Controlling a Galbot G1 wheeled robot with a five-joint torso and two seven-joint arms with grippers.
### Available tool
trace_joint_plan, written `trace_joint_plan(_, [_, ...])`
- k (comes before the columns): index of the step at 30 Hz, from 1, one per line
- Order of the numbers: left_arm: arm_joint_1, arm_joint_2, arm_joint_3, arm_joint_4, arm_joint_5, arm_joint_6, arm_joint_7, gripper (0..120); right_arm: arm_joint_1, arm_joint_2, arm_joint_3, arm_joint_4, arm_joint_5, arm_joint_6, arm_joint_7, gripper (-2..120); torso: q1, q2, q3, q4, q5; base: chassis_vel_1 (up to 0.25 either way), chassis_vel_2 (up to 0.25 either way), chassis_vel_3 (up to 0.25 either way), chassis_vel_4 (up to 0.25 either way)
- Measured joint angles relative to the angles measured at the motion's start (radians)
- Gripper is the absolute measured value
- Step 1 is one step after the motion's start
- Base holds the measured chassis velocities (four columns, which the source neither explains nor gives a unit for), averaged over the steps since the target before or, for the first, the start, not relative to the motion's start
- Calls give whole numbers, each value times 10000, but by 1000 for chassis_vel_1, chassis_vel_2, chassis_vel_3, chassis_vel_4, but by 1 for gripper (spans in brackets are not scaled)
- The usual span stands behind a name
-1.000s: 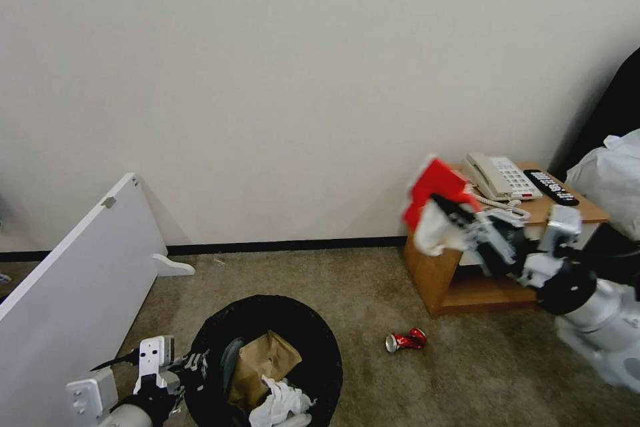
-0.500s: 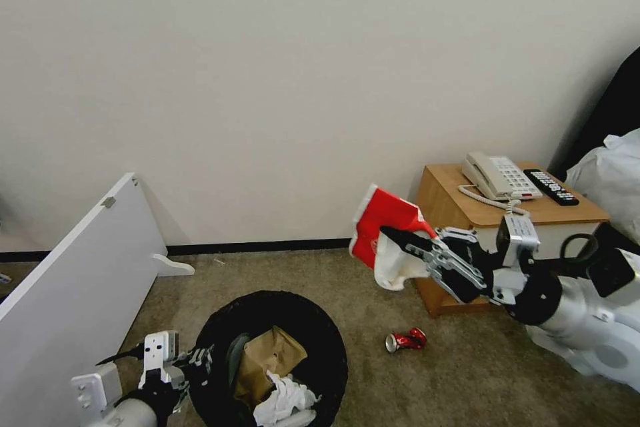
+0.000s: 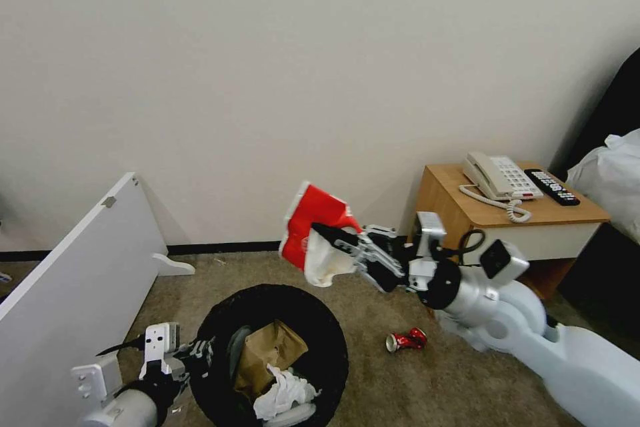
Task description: Pick up the trash bin, then pick up the garbage from the floor and place it into the trash bin.
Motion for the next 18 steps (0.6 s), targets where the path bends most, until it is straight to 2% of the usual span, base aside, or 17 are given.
trace_joint_plan(18, [-111, -66, 87, 1, -64, 21, -24, 4, -211, 233, -906, -351, -630, 117, 38, 3, 0, 0, -1, 2, 2, 0, 0, 0, 0])
